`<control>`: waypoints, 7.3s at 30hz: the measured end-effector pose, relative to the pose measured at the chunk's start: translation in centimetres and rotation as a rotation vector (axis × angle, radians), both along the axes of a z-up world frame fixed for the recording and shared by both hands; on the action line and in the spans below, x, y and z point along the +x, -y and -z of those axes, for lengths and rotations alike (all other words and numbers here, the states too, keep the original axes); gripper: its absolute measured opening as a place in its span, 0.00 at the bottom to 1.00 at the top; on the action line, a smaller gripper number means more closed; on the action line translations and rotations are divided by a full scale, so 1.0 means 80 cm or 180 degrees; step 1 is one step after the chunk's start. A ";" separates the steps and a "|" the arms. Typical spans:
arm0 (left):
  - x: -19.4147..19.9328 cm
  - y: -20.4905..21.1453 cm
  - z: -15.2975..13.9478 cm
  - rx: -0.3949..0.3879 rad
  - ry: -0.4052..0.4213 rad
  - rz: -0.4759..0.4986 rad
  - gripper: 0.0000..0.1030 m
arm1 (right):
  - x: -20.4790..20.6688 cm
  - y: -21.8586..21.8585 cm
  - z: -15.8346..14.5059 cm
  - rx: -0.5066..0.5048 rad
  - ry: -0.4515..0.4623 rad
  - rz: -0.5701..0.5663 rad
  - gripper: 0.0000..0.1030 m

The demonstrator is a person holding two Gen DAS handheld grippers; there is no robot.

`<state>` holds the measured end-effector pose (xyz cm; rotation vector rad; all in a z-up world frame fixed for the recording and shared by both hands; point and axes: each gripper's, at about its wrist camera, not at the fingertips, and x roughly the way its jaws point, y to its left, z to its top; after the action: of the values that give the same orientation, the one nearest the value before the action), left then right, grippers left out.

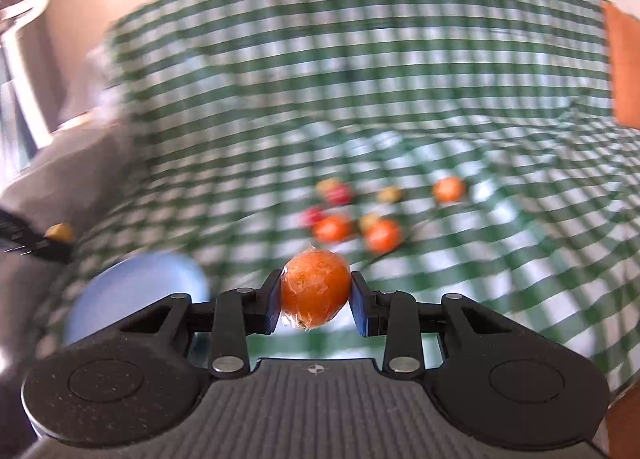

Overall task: Organize fruits
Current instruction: 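Carry the orange and kiwi over the blue plate with both tools, then open both tools to drop the orange and kiwi onto the plate, then grasp an orange with the right tool while the left tool grasps another orange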

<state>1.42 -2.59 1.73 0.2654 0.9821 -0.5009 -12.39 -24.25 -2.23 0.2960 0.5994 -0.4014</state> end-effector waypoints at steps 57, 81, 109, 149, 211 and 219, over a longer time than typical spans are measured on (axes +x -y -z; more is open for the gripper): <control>-0.046 -0.109 -0.003 -0.0241 0.0220 -0.0280 0.27 | 0.018 -0.155 -0.028 -0.0445 -0.0189 -0.0923 0.35; 0.076 -0.048 0.107 0.0328 -0.0027 -0.0232 0.27 | 0.144 -0.149 0.051 -0.0368 -0.0832 -0.1208 0.35; -0.040 -0.121 0.040 0.0279 0.0080 -0.0586 1.00 | 0.025 -0.153 -0.024 -0.0361 -0.0451 -0.0912 0.95; -0.079 -0.114 0.014 0.0225 0.0307 -0.0477 1.00 | -0.014 -0.163 -0.044 -0.0340 -0.0172 -0.0756 0.97; 0.117 0.325 0.153 0.0223 -0.0400 0.0484 0.37 | 0.145 0.223 0.167 -0.0495 -0.0240 0.1016 0.37; 0.071 0.181 0.073 0.0323 -0.0151 0.0232 0.37 | 0.104 0.209 0.128 -0.0822 -0.0133 0.1368 0.37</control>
<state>7.14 -17.06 -4.15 0.3828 1.0485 -0.5264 -4.10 -40.95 -12.51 0.1666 0.5159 -0.8930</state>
